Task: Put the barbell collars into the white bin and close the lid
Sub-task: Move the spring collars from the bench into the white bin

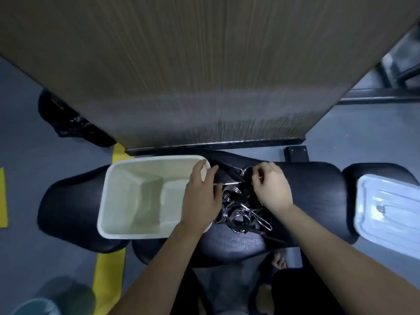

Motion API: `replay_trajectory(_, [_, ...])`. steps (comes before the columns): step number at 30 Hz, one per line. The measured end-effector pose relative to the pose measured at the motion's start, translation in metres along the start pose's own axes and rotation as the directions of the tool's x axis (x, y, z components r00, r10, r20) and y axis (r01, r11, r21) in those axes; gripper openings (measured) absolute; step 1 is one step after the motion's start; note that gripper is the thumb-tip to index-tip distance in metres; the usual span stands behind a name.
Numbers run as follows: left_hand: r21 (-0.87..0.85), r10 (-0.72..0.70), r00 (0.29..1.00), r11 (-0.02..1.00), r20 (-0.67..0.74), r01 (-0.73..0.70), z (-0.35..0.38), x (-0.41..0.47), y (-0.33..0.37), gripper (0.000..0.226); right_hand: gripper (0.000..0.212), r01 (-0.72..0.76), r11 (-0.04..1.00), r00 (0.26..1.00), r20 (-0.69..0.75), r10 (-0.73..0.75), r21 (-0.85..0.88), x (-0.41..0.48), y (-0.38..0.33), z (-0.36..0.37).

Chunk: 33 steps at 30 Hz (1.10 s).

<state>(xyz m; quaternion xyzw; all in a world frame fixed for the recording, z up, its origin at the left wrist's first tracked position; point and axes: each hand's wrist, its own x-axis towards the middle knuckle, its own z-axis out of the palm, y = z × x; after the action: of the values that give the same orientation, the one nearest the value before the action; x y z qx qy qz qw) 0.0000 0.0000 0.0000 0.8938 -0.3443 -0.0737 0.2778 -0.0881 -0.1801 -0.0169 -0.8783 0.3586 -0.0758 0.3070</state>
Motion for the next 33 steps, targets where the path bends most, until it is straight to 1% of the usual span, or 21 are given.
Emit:
replay_trajectory(2, [0.0, 0.002, 0.999, 1.0, -0.041, -0.002, 0.008, -0.001, -0.004, 0.046, 0.014, 0.098, 0.991, 0.995, -0.025, -0.101, -0.09, 0.003, 0.002, 0.011])
replay_trajectory(4, [0.02, 0.006, 0.998, 1.0, -0.065, -0.005, 0.013, -0.001, -0.007, 0.046, 0.016, 0.124, 0.982, 0.991, -0.04, -0.13, -0.143, 0.004, 0.001, 0.015])
replay_trajectory(5, [0.036, 0.013, 0.998, 0.999, -0.067, -0.01, 0.014, -0.001, -0.007, 0.047, 0.017, 0.16, 0.971, 0.983, -0.066, -0.174, -0.178, 0.004, 0.002, 0.016])
replay_trajectory(7, [0.026, 0.005, 0.997, 1.0, -0.073, -0.003, 0.016, -0.006, -0.005, 0.052, 0.022, 0.248, 0.902, 0.947, -0.106, -0.302, -0.353, -0.004, 0.004, 0.016])
replay_trajectory(8, [-0.014, -0.007, 0.997, 1.0, -0.073, 0.006, 0.014, -0.009, -0.005, 0.054, 0.023, 0.271, 0.861, 0.931, -0.112, -0.348, -0.43, -0.01, 0.005, 0.015])
replay_trajectory(9, [-0.042, -0.005, 0.997, 0.999, -0.081, 0.002, 0.011, -0.014, -0.004, 0.057, 0.024, 0.291, 0.835, 0.914, -0.121, -0.386, -0.468, -0.017, 0.005, 0.014])
replay_trajectory(10, [-0.053, 0.002, 0.996, 0.999, -0.094, -0.007, 0.006, -0.022, -0.004, 0.059, 0.026, 0.323, 0.824, 0.898, -0.125, -0.422, -0.466, -0.027, 0.005, 0.013])
replay_trajectory(11, [-0.051, 0.002, 0.995, 0.999, -0.104, -0.008, 0.0, -0.033, -0.003, 0.06, 0.027, 0.361, 0.83, 0.89, -0.109, -0.443, -0.425, -0.04, 0.003, 0.012])
replay_trajectory(12, [-0.048, -0.011, 0.994, 0.999, -0.104, 0.006, -0.007, -0.047, -0.002, 0.058, 0.029, 0.384, 0.85, 0.897, -0.072, -0.436, -0.359, -0.054, 0.002, 0.011])
replay_trajectory(14, [-0.003, -0.04, 0.994, 0.999, -0.099, 0.04, -0.022, -0.08, -0.002, 0.053, 0.036, 0.375, 0.892, 0.926, 0.066, -0.371, -0.252, -0.086, -0.002, 0.007])
replay_trajectory(15, [0.057, -0.038, 0.995, 0.997, -0.091, 0.043, -0.029, -0.096, -0.004, 0.05, 0.042, 0.367, 0.891, 0.93, 0.146, -0.339, -0.267, -0.1, -0.003, 0.005])
replay_trajectory(17, [0.208, -0.025, 0.997, 0.977, -0.074, 0.04, -0.036, -0.118, -0.016, 0.047, 0.053, 0.384, 0.834, 0.915, 0.284, -0.286, -0.396, -0.121, -0.002, 0.003])
replay_trajectory(19, [0.345, -0.016, 0.999, 0.938, -0.037, 0.028, -0.04, -0.132, -0.032, 0.045, 0.053, 0.359, 0.81, 0.915, 0.346, -0.207, -0.464, -0.134, 0.002, 0.003])
replay_trajectory(21, [0.442, -0.004, 1.0, 0.897, 0.016, -0.004, -0.039, -0.142, -0.046, 0.038, 0.041, 0.317, 0.808, 0.932, 0.32, -0.17, -0.496, -0.142, 0.009, 0.003])
replay_trajectory(23, [0.461, 0.018, 0.999, 0.887, 0.034, -0.032, -0.034, -0.152, -0.056, 0.03, 0.027, 0.261, 0.828, 0.953, 0.268, -0.139, -0.497, -0.147, 0.015, 0.003])
replay_trajectory(25, [0.468, 0.054, 0.998, 0.881, 0.029, -0.061, -0.033, -0.156, -0.059, 0.027, 0.019, 0.24, 0.854, 0.962, 0.229, -0.146, -0.461, -0.151, 0.017, 0.002])
replay_trajectory(27, [0.465, 0.083, 0.997, 0.882, 0.003, -0.075, -0.033, -0.157, -0.058, 0.026, 0.014, 0.265, 0.862, 0.962, 0.186, -0.202, -0.433, -0.152, 0.017, -0.001])
replay_trajectory(29, [0.461, 0.092, 0.995, 0.884, -0.023, -0.071, -0.033, -0.157, -0.055, 0.026, 0.015, 0.282, 0.867, 0.959, 0.13, -0.25, -0.411, -0.15, 0.019, -0.006])
replay_trajectory(33, [0.445, 0.059, 0.998, 0.895, -0.032, -0.039, -0.026, -0.159, -0.052, 0.028, 0.015, 0.244, 0.928, 0.963, -0.039, -0.265, -0.283, -0.138, 0.019, -0.031])
